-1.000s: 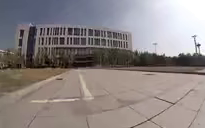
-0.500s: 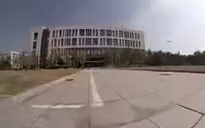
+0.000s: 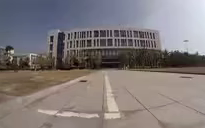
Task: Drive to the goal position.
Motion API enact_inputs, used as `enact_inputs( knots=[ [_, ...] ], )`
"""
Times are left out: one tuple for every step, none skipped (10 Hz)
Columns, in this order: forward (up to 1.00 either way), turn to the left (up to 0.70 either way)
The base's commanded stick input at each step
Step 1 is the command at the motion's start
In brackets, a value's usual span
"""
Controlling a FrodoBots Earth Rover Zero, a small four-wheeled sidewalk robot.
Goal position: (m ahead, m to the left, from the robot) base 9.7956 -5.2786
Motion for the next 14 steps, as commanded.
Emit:
enact_inputs(
  knots=[
    [0.70,0.00],
    [0.70,0.00],
    [0.70,0.00],
    [0.70,0.00],
    [0.70,0.00],
    [0.70,0.00],
    [0.70,0.00],
    [0.70,0.00],
    [0.70,0.00],
    [0.70,0.00],
    [0.70,0.00],
    [0.70,0.00],
    [0.70,-0.01],
    [0.70,-0.01]
  ],
)
